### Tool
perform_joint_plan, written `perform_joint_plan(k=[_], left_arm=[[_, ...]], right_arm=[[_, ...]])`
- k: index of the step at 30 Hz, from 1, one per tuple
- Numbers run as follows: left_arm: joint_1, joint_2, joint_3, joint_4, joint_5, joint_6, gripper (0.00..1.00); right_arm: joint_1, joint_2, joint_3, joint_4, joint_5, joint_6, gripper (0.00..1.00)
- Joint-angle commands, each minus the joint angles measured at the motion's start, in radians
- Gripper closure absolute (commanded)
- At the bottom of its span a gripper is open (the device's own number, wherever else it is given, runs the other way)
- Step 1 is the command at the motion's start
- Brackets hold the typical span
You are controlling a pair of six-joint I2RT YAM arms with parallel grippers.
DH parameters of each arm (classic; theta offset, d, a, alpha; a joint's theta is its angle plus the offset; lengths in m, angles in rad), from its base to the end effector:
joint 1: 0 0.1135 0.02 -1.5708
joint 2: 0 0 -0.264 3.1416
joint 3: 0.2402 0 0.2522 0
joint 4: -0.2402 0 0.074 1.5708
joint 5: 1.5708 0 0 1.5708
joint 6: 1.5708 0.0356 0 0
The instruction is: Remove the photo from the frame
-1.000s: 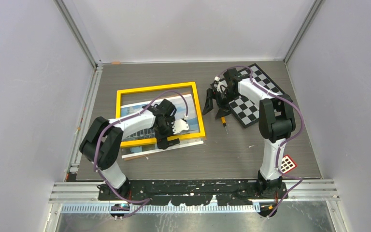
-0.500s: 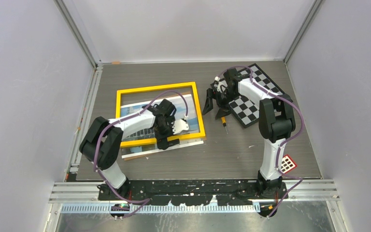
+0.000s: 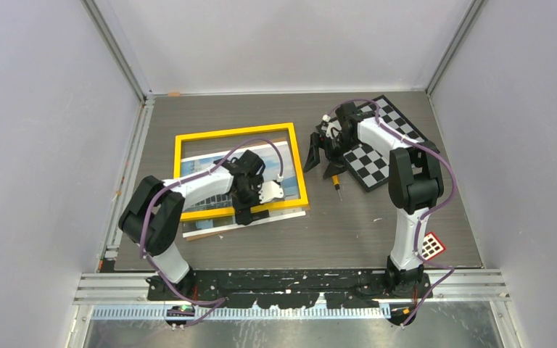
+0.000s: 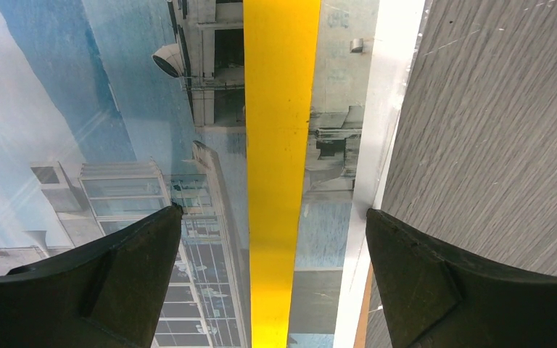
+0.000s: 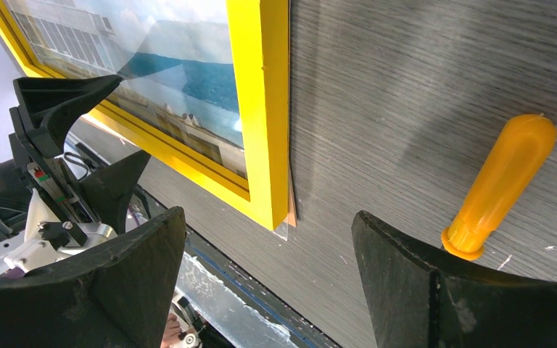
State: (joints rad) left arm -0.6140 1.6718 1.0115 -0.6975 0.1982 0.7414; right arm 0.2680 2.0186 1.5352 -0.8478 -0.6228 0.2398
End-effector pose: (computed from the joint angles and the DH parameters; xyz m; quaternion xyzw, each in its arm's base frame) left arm 0.2411 -0.1785 0.1669 0.6286 0.7642 -0.0914 0.1118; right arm 0.3836 0.1269 0.1908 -0.0499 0.9445 0.3230 0.0337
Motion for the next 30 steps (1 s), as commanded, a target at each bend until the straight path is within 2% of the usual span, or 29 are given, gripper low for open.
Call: perform_joint_plan(k=[1, 12, 22, 30], left_arm=[[-0.01, 0.011, -0.037, -0.003, 0.035, 0.002, 0.0], [-0.042, -0.035, -0.098, 0.114, -0.054, -0.002, 0.0], [0.019, 0.008, -0.001, 0.033, 0.001, -0.028, 0.23], [0.041, 0.052, 0.048, -0.026, 0.053, -0.01, 0.36]], right_arm=[[0.0, -0.001, 0.021, 0.012, -0.006, 0.011, 0.12], [-0.001, -0.005, 0.019, 0.013, -0.002, 0.016, 0.12], [0.0, -0.011, 0.013, 0.018, -0.003, 0.018, 0.12], [0.002, -0.019, -0.001, 0.021, -0.006, 0.017, 0.12]])
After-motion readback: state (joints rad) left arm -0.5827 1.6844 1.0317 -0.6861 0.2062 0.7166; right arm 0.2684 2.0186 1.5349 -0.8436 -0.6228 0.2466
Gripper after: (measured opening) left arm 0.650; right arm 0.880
